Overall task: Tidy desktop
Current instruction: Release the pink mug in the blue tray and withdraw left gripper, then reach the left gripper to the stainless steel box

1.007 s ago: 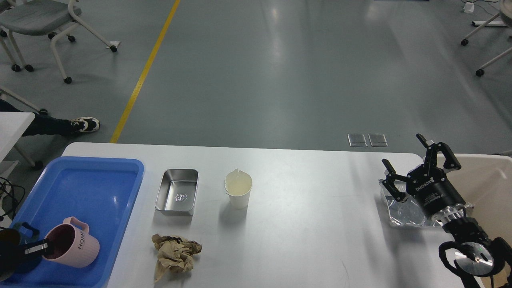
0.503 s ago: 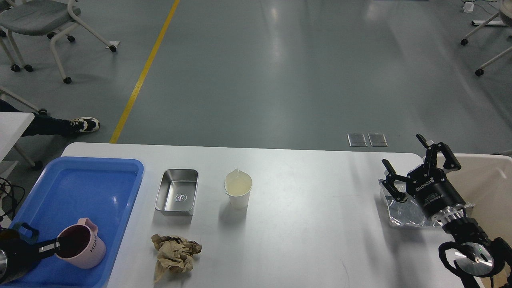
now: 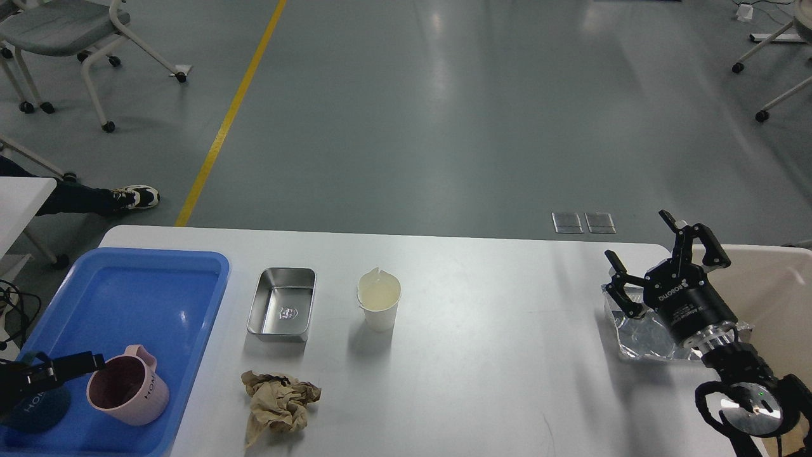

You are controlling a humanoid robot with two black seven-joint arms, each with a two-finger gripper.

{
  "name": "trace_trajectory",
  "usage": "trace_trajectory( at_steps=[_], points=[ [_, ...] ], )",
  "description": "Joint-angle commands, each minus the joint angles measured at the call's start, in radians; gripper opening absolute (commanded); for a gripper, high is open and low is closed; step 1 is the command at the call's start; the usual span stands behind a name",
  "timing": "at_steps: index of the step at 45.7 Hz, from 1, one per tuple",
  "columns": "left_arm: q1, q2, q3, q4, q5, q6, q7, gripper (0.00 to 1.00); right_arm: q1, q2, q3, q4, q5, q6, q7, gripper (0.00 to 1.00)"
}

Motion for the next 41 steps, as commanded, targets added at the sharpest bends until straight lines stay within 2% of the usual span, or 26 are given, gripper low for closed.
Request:
trace_trajectory(
  at_steps=[1, 11, 17, 21, 27, 32, 38, 41],
  points=[
    [-0.050, 0.055, -0.039, -0.034, 0.001, -0.011, -0.030, 0.91, 0.002, -0.006, 0.000, 0.000, 0.000, 0.000, 0.000, 1.00],
    [-0.095, 0.095, -0.169, -0.120, -0.002, 0.018, -0.033, 0.92, 0.003, -0.006, 0.000, 0.001, 0.000, 0.000, 0.000, 1.00],
    [-0.095, 0.125, -0.185, -0.198, -0.002, 0.058, -0.033, 0.92, 0.000, -0.007, 0.000, 0.000, 0.000, 0.000, 0.000, 1.00],
    [-0.093, 0.133, -0.186, -0.210, -0.002, 0.118, -0.033, 0.92, -0.001, -0.007, 0.000, 0.000, 0.000, 0.000, 0.000, 1.00],
    [-0.081, 0.135, -0.174, -0.213, -0.003, 0.254, -0.033, 0.92, 0.002, -0.007, 0.000, 0.001, 0.000, 0.000, 0.000, 1.00],
    [-0.058, 0.136, -0.133, -0.229, -0.002, 0.299, -0.035, 0.92, 0.003, -0.007, 0.000, 0.001, 0.000, 0.000, 0.000, 1.00],
    [-0.041, 0.133, -0.074, -0.230, -0.002, 0.389, -0.036, 0.92, 0.003, -0.007, 0.000, 0.000, 0.000, 0.000, 0.000, 1.00],
    [-0.039, 0.130, -0.064, -0.230, -0.002, 0.402, -0.036, 0.92, 0.003, -0.007, 0.000, 0.000, 0.000, 0.000, 0.000, 1.00]
  ],
)
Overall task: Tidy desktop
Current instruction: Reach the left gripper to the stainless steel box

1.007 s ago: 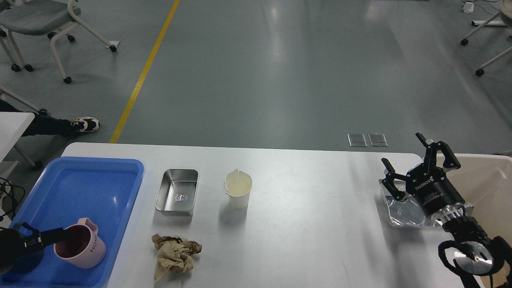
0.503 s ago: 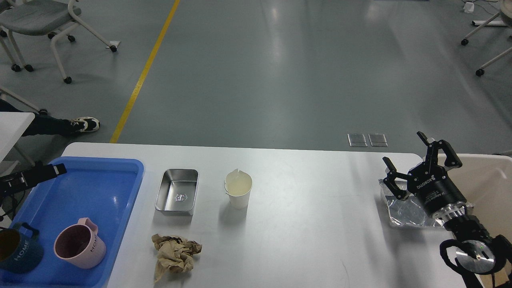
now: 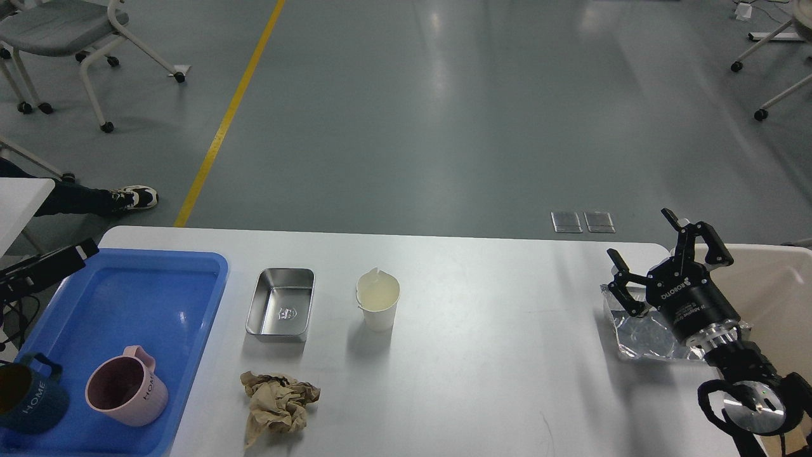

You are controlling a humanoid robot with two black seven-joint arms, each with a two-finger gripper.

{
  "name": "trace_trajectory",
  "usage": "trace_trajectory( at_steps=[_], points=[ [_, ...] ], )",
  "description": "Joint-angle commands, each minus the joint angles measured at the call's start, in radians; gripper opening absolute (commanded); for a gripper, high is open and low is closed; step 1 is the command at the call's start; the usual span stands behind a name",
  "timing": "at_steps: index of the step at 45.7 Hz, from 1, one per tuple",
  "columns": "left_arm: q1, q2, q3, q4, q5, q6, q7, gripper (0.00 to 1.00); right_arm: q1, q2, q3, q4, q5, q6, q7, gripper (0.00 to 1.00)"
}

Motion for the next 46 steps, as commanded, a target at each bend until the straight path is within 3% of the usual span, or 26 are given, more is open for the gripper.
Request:
trace_trajectory(
  at_steps=[1, 13, 21, 28, 34, 41, 46],
  points=[
    [0.006, -0.005, 0.031, 0.000, 0.000, 0.041, -0.001, 0.92, 0.000, 0.000, 0.000, -0.001, -0.001, 0.000, 0.000, 1.00],
    [-0.003, -0.025, 0.027, 0.000, -0.001, 0.024, 0.000, 0.92, -0.003, 0.000, 0.000, -0.001, -0.001, 0.000, 0.000, 1.00],
    [-0.026, -0.091, -0.016, 0.008, -0.009, -0.111, 0.014, 0.92, -0.003, 0.000, 0.000, -0.001, -0.001, 0.000, 0.000, 1.00],
    [-0.026, -0.166, -0.033, 0.038, -0.032, -0.125, 0.020, 0.92, -0.009, 0.000, 0.000, -0.001, 0.000, 0.002, 0.000, 1.00],
    [-0.028, -0.229, -0.033, 0.074, -0.069, -0.157, 0.068, 0.92, -0.012, 0.000, 0.000, -0.001, 0.000, 0.003, 0.000, 1.00],
    [-0.034, -0.327, -0.030, 0.185, -0.083, -0.181, 0.078, 0.92, -0.014, 0.000, -0.001, -0.001, 0.000, 0.003, 0.000, 1.00],
    [-0.065, -0.410, -0.039, 0.320, -0.101, -0.256, 0.077, 0.92, -0.012, 0.000, -0.001, -0.001, 0.000, 0.003, 0.000, 1.00]
  ],
)
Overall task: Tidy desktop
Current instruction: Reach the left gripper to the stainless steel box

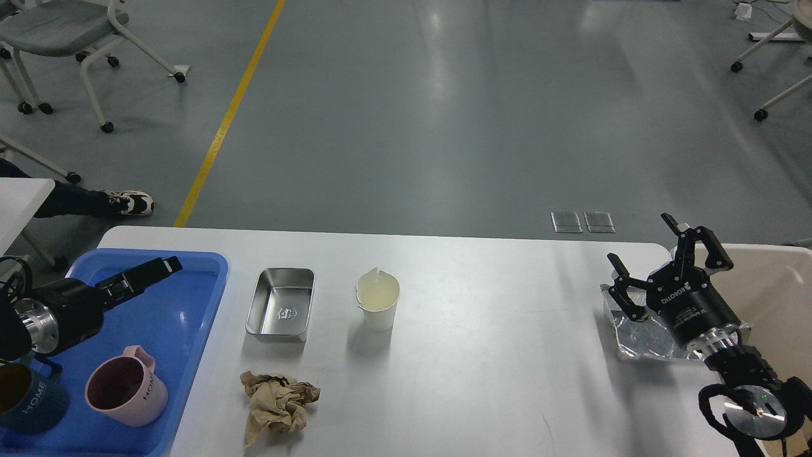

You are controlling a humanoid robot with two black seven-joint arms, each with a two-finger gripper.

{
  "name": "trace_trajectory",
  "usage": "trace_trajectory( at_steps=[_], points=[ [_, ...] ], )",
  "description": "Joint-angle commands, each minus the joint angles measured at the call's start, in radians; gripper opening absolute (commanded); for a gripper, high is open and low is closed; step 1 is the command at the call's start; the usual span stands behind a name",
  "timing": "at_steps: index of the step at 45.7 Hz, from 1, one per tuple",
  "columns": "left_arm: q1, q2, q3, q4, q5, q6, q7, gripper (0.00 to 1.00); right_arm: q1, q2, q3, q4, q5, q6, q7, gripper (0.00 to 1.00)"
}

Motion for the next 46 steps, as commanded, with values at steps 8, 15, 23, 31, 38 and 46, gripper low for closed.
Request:
trace_trajectory(
  at_steps=[8, 15, 23, 31, 38, 46],
  points=[
    [-0.056, -0.179, 0.009, 0.211, -0.021, -0.089, -0.006, 0.91, -0.001, 0.002, -0.001, 0.000, -0.001, 0.000, 0.000, 1.00],
    [-0.057, -0.225, 0.012, 0.225, -0.004, -0.094, -0.003, 0.91, 0.001, 0.002, -0.001, 0.000, -0.001, 0.000, 0.000, 1.00],
    [-0.105, -0.291, 0.130, 0.283, 0.042, -0.098, -0.002, 0.91, -0.002, 0.002, -0.001, 0.000, -0.001, 0.002, 0.000, 1.00],
    [-0.120, -0.392, 0.178, 0.400, 0.042, -0.097, -0.008, 0.89, -0.010, 0.002, -0.001, 0.000, 0.001, 0.017, 0.002, 1.00],
    [-0.121, -0.452, 0.179, 0.445, 0.042, -0.098, -0.008, 0.89, -0.011, 0.002, -0.001, 0.000, 0.001, 0.025, 0.000, 1.00],
    [-0.126, -0.513, 0.221, 0.489, 0.042, -0.100, -0.008, 0.88, -0.013, 0.003, 0.001, 0.000, 0.001, 0.025, 0.000, 1.00]
  ],
)
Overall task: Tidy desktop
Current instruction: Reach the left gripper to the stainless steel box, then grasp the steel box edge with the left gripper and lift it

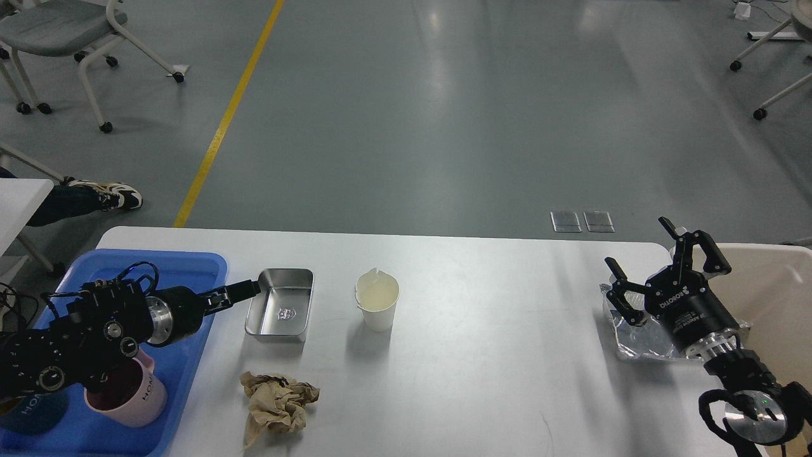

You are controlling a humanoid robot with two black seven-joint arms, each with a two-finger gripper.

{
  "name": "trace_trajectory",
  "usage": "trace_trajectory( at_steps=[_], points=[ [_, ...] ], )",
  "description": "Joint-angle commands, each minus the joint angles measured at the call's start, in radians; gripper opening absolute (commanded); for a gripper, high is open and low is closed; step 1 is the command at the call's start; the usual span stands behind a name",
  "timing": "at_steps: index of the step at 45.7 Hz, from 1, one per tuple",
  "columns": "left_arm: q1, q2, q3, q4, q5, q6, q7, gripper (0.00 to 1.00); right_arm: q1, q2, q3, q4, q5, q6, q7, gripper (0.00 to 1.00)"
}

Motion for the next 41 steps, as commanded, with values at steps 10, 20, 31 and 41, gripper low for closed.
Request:
trace_trajectory(
  at_steps=[10, 20, 31, 41],
  points=[
    [-0.012, -0.070, 0.104, 0.074, -0.002, 0.001, -0.006, 0.84, -0.005, 0.000, 0.001, 0.000, -0.001, 0.000, 0.000, 1.00],
    [-0.009, -0.090, 0.106, 0.098, -0.001, 0.003, -0.009, 0.78, -0.006, 0.000, 0.003, 0.000, 0.000, 0.000, 0.002, 1.00],
    [0.005, -0.148, 0.109, 0.147, -0.001, 0.003, -0.018, 0.71, -0.006, 0.000, 0.004, 0.000, 0.000, 0.000, 0.002, 1.00],
    [0.002, -0.171, 0.158, 0.189, -0.004, 0.001, -0.043, 0.59, -0.012, -0.003, 0.006, 0.000, 0.000, 0.000, 0.002, 1.00]
  ],
)
